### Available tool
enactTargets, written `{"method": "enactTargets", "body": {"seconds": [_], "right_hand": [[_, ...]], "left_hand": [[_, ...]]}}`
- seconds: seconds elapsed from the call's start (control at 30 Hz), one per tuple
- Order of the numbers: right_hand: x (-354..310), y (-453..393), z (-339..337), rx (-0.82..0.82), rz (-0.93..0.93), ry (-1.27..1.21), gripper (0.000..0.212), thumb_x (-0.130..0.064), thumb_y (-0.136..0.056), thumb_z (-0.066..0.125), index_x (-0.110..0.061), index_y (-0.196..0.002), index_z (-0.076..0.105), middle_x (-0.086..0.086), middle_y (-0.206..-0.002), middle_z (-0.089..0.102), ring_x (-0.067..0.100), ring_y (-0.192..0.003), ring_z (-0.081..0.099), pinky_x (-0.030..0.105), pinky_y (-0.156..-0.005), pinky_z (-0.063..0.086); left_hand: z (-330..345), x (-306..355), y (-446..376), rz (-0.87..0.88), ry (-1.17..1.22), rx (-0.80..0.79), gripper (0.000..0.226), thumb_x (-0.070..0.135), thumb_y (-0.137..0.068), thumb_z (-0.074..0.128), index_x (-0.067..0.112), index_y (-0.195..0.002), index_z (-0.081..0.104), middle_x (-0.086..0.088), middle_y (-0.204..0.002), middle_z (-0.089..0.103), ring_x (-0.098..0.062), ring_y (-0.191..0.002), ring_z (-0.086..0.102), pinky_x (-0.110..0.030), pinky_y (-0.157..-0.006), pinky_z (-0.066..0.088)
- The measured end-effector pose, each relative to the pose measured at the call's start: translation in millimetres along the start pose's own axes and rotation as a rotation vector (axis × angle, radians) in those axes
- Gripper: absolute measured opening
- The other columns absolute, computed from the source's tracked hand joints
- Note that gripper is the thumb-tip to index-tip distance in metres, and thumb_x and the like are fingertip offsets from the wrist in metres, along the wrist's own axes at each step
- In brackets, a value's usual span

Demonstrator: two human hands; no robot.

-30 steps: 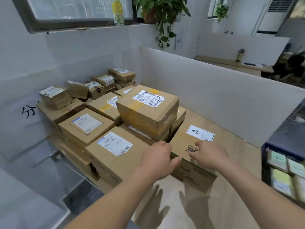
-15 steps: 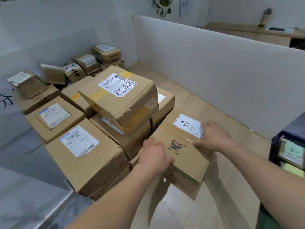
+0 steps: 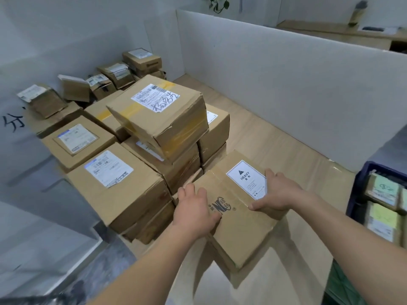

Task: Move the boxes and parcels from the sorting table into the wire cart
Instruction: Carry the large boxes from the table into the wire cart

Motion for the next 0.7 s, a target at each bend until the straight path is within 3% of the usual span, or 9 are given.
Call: {"method": "enactTargets", "body": {"seconds": [0.23,0.33,0.43,0.5,0.57,0.7], "right_hand": [[-25,70,47,-0.022,-0.018,-0.062,0.11,-0.08,-0.044,0.081,-0.022,-0.126,0.035,-0.003,-0.115,0.056,0.021,-0.102,0.058,0.035,-0.076,0.049],[-43,102,70,-0.024,-0.036,-0.073,0.113,-0.078,-0.046,0.083,-0.021,-0.131,0.035,-0.004,-0.117,0.058,0.021,-0.104,0.058,0.037,-0.083,0.051],[-59,129,92,-0.014,-0.05,-0.094,0.114,-0.077,-0.048,0.082,-0.021,-0.134,0.033,-0.004,-0.121,0.058,0.022,-0.106,0.058,0.039,-0.087,0.052],[-67,146,103,-0.008,-0.052,-0.098,0.109,-0.076,-0.051,0.082,-0.021,-0.131,0.034,-0.005,-0.119,0.058,0.022,-0.104,0.058,0.038,-0.085,0.052],[-74,160,113,-0.01,-0.054,-0.104,0.104,-0.075,-0.053,0.083,-0.021,-0.128,0.035,-0.007,-0.116,0.058,0.021,-0.103,0.059,0.036,-0.081,0.052],[-87,186,131,-0.013,-0.069,-0.156,0.091,-0.07,-0.06,0.084,-0.02,-0.121,0.039,-0.008,-0.108,0.057,0.02,-0.101,0.058,0.034,-0.074,0.047]], "left_hand": [[15,-41,85,0.009,0.111,0.094,0.054,0.051,-0.089,0.059,0.011,-0.125,0.05,-0.009,-0.144,0.03,-0.031,-0.137,0.018,-0.038,-0.116,0.026],[29,-63,134,-0.055,0.215,0.157,0.05,0.047,-0.089,0.062,0.013,-0.124,0.051,-0.008,-0.151,0.018,-0.03,-0.144,0.009,-0.039,-0.118,0.029],[45,-85,184,-0.162,0.397,0.235,0.057,0.045,-0.087,0.069,0.016,-0.129,0.044,-0.007,-0.155,0.013,-0.029,-0.144,0.019,-0.039,-0.114,0.034],[54,-98,211,-0.287,0.631,0.266,0.064,0.038,-0.084,0.075,0.019,-0.134,0.04,-0.005,-0.151,0.03,-0.025,-0.134,0.04,-0.038,-0.107,0.042],[63,-107,231,-0.39,0.832,0.256,0.061,0.031,-0.083,0.077,0.024,-0.132,0.042,0.004,-0.131,0.054,-0.02,-0.12,0.056,-0.036,-0.097,0.048],[67,-129,260,-0.5,0.912,0.196,0.043,0.029,-0.086,0.075,0.022,-0.118,0.047,0.005,-0.114,0.064,-0.021,-0.109,0.061,-0.035,-0.089,0.051]]}}
Point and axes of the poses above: each hand's wrist, its own y-axis away from the middle knuckle, its own z-axis out of the palm, x = y × z, the point moved 4 cm from there along -y, towards the middle knuckle
